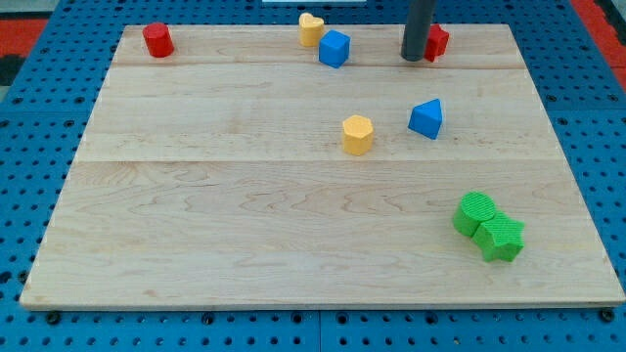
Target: Push the red circle into the red star
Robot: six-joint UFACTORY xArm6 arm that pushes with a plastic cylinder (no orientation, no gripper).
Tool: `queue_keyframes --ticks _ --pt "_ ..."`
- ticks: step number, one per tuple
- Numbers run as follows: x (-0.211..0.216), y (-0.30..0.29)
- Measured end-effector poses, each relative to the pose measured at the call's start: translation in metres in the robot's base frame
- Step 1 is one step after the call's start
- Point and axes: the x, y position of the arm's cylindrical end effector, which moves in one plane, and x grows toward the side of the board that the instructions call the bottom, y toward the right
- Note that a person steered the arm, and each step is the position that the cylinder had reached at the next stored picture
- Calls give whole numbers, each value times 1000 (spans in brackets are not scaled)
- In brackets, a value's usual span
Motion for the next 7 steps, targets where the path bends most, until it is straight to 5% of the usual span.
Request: queue_keyframes --ticks 3,7 --pt "41 -51" --pt "63 -305"
